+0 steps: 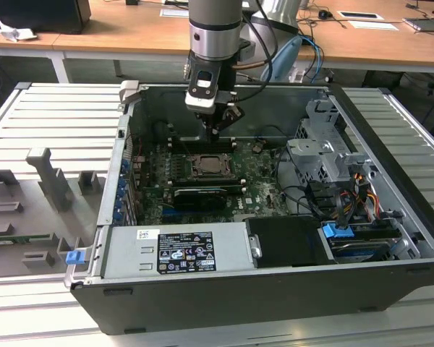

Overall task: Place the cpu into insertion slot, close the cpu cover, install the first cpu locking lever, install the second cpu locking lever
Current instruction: 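Install the first cpu locking lever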

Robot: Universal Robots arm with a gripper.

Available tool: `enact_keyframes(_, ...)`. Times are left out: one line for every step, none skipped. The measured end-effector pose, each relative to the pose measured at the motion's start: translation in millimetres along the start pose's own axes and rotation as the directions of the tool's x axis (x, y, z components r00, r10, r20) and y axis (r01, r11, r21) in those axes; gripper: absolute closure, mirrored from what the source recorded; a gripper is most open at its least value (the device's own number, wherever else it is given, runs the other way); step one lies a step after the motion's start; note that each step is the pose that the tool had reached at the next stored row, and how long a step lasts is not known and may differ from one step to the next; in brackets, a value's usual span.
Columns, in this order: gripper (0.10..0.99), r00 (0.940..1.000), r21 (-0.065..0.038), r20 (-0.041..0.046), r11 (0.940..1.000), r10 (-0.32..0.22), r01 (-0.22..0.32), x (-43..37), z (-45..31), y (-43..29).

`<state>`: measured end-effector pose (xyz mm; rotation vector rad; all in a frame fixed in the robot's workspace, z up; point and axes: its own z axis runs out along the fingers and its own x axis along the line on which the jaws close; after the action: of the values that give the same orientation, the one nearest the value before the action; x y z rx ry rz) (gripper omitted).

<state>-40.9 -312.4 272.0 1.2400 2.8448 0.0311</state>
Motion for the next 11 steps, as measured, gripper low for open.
enact_keyframes(0.98,1.0,0.0,-0.0002,1.0,-0.006,0.006,0.0,0.0,0.0)
enact_keyframes(0.98,0.9999,0.0,-0.0004,0.9999,-0.014,0.014,0.0,0.0,0.0)
enact_keyframes(0.98,0.9998,-0.001,-0.0007,0.9998,-0.02,0.02,0.0,0.0,0.0)
enact_keyframes(0.98,0.9996,-0.001,-0.0009,0.9996,-0.027,0.027,0.0,0.0,0.0)
enact_keyframes(0.98,0.9993,-0.001,-0.0013,0.9993,-0.038,0.038,0.0,0.0,0.0)
enact_keyframes(0.98,0.9987,-0.001,-0.0017,0.9987,-0.05,0.05,0.0,0.0,0.0)
enact_keyframes(0.98,0.9983,-0.002,-0.0019,0.9983,-0.058,0.058,0.0,0.0,0.0)
enact_keyframes(0.98,0.9979,-0.002,-0.0022,0.9979,-0.065,0.065,0.0,0.0,0.0)
enact_keyframes(0.98,0.9969,-0.002,-0.0025,0.9969,-0.079,0.079,0.0,0.0,0.0)
enact_keyframes(0.98,0.9958,-0.003,-0.003,0.9958,-0.091,0.091,0.0,0.0,0.0)
enact_keyframes(0.98,0.9947,-0.003,-0.0033,0.9947,-0.103,0.103,0.0,0.0,0.0)
